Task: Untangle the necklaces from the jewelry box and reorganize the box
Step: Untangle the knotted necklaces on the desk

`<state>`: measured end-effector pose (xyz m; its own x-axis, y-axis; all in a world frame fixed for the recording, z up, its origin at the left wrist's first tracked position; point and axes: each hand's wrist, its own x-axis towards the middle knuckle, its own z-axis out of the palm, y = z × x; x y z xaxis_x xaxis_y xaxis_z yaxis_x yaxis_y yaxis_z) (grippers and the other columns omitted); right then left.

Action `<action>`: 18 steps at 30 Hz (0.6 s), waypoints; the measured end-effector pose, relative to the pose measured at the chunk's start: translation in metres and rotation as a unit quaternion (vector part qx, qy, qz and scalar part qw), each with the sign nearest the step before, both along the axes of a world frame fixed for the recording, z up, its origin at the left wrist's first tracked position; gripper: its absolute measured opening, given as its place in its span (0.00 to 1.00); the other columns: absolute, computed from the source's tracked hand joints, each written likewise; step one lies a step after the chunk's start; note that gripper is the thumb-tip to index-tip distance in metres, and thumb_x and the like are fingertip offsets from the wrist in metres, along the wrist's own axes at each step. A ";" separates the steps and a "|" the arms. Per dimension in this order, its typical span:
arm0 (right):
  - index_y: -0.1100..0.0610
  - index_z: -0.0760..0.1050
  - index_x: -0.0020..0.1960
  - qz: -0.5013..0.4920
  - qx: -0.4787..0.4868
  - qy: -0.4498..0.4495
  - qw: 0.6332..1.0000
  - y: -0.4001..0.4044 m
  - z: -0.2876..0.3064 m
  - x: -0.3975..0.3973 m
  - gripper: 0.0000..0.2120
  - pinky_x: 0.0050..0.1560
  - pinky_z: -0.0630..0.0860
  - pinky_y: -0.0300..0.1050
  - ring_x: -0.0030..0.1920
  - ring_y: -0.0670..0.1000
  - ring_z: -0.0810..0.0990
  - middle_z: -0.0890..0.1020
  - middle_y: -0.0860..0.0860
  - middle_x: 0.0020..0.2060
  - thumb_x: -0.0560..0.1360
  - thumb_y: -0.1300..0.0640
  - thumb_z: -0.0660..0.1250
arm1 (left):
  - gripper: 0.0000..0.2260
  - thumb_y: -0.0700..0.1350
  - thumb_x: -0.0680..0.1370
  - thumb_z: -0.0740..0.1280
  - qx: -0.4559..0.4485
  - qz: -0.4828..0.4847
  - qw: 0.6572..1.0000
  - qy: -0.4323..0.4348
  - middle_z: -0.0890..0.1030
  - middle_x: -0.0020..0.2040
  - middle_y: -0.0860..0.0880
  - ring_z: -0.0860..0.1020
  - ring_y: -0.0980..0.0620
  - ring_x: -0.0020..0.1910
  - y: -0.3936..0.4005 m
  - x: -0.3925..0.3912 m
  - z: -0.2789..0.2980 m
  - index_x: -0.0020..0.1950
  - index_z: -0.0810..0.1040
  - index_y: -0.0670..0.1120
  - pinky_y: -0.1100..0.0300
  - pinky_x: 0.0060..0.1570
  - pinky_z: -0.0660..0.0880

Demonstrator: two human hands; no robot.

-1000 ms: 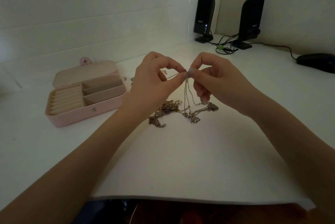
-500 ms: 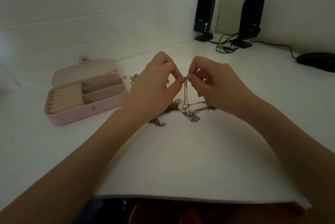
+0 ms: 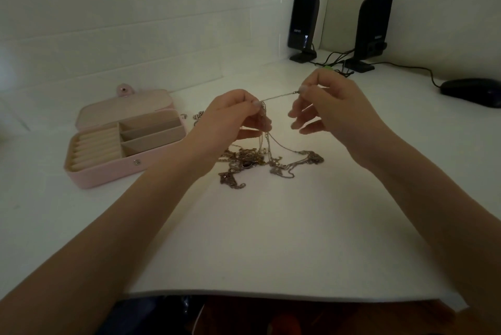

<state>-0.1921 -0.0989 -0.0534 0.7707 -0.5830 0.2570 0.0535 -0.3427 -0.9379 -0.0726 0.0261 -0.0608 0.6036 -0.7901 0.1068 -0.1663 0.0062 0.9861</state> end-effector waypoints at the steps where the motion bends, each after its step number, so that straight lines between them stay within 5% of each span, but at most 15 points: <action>1: 0.57 0.70 0.43 0.003 0.028 -0.006 1.000 0.000 0.001 0.000 0.08 0.37 0.80 0.42 0.34 0.50 0.82 0.82 0.50 0.33 0.80 0.60 0.58 | 0.10 0.37 0.80 0.59 0.002 0.004 1.000 -0.008 0.80 0.34 0.49 0.80 0.50 0.39 0.000 0.000 0.000 0.40 0.74 0.43 0.55 0.47 0.78; 12: 0.58 0.69 0.46 0.062 0.150 0.019 0.987 0.013 -0.004 0.003 0.07 0.43 0.82 0.48 0.41 0.57 0.85 0.84 0.60 0.42 0.82 0.58 0.56 | 0.07 0.38 0.80 0.62 -0.018 -0.036 0.996 -0.085 0.76 0.34 0.50 0.76 0.55 0.32 0.003 -0.007 -0.001 0.43 0.74 0.43 0.62 0.33 0.75; 18: 0.60 0.71 0.53 0.101 0.176 0.017 0.979 0.014 -0.005 0.002 0.08 0.43 0.82 0.47 0.37 0.53 0.82 0.81 0.58 0.40 0.78 0.57 0.65 | 0.06 0.38 0.80 0.63 -0.009 -0.025 0.995 -0.095 0.75 0.29 0.53 0.72 0.56 0.26 0.002 -0.006 -0.002 0.42 0.74 0.44 0.65 0.26 0.68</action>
